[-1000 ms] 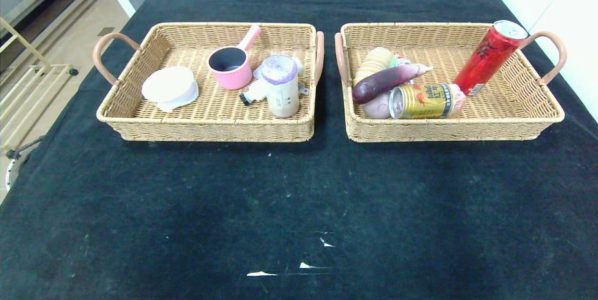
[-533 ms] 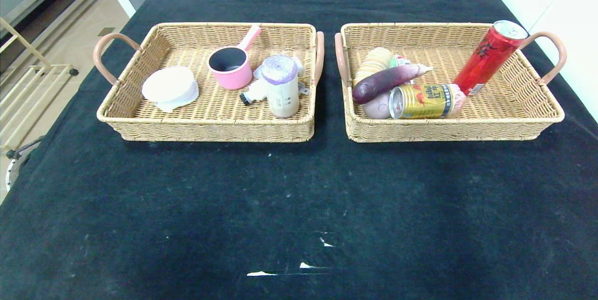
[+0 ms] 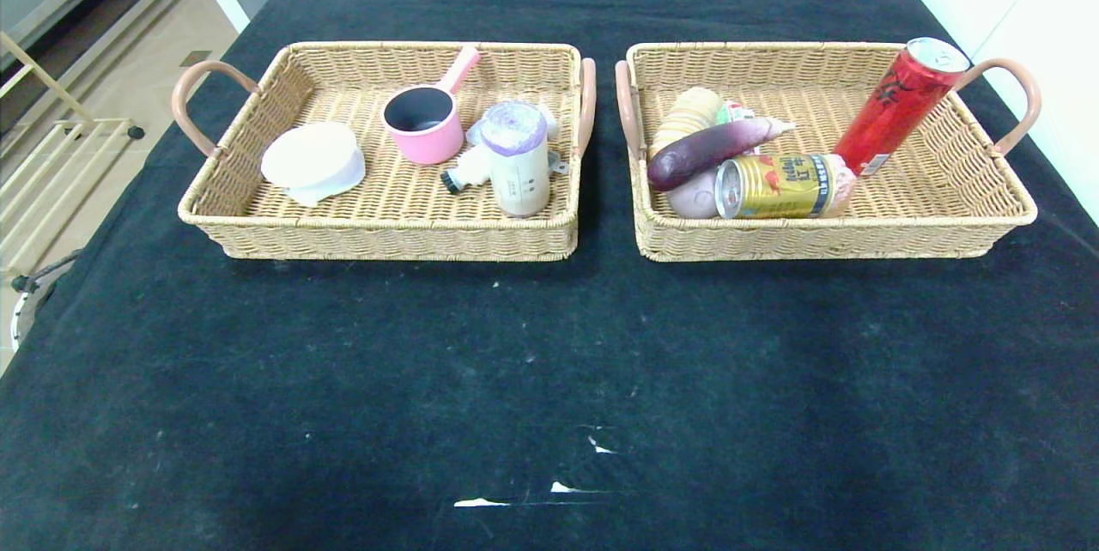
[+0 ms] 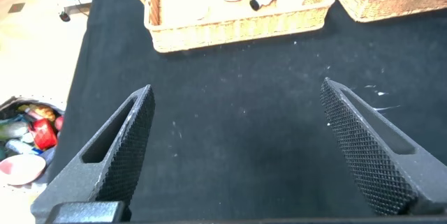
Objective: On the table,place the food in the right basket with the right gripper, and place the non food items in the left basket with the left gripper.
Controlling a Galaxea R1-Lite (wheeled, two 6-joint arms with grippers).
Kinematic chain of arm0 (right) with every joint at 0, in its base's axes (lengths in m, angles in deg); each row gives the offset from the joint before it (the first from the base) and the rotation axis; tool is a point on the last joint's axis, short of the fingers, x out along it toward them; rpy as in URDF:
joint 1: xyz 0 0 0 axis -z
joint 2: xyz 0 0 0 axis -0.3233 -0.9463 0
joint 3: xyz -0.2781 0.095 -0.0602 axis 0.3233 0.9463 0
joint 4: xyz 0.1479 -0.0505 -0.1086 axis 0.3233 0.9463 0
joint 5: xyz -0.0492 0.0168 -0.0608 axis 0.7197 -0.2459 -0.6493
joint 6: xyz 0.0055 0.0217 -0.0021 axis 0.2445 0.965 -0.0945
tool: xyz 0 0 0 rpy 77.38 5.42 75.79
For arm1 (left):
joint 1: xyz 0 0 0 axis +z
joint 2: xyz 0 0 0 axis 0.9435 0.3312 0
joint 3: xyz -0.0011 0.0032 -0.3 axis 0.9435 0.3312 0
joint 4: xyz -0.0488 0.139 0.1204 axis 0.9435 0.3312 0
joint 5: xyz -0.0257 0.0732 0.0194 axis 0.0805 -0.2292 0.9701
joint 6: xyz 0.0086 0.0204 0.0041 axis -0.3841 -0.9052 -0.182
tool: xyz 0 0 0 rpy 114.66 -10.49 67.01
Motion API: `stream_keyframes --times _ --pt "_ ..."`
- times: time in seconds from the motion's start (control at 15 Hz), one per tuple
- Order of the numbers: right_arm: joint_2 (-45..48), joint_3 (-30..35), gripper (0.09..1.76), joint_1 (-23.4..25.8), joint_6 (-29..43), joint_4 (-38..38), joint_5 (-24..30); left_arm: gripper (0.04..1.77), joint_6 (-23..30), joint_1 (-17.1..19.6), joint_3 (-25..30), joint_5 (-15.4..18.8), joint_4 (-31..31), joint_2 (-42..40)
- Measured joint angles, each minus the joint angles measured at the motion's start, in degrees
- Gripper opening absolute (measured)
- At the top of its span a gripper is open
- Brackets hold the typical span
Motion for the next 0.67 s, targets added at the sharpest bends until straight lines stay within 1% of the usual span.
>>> stream_keyframes --times 0.13,0.2,0.33,0.47,0.53,0.67 --pt "1.3 0.4 1.71 0.0 0.6 -0.3 -1.3 1.72 0.0 -0.1 4.9 -0.2 -2.2 -2.6" --pt "1.7 0.5 1.71 0.1 0.9 -1.8 -3.4 1.72 0.0 -0.1 6.9 -0.5 -2.5 -3.8" --pt "2.1 2.0 1.71 0.1 1.5 -5.9 -4.6 1.72 0.1 -0.2 10.7 -2.8 -5.4 -5.2" --pt "2.3 6.0 1.71 0.1 1.3 -10.3 -4.9 1.72 -0.2 -0.2 15.3 -4.2 -10.1 -5.9" --pt "2.3 8.3 1.71 0.1 1.2 -14.1 -5.0 1.72 -0.2 -0.2 17.4 -5.0 -11.8 -6.0" --pt "2.3 13.1 1.71 0.1 0.8 -18.9 -6.6 1.72 0.1 -0.2 21.0 -7.2 -13.4 -6.2"
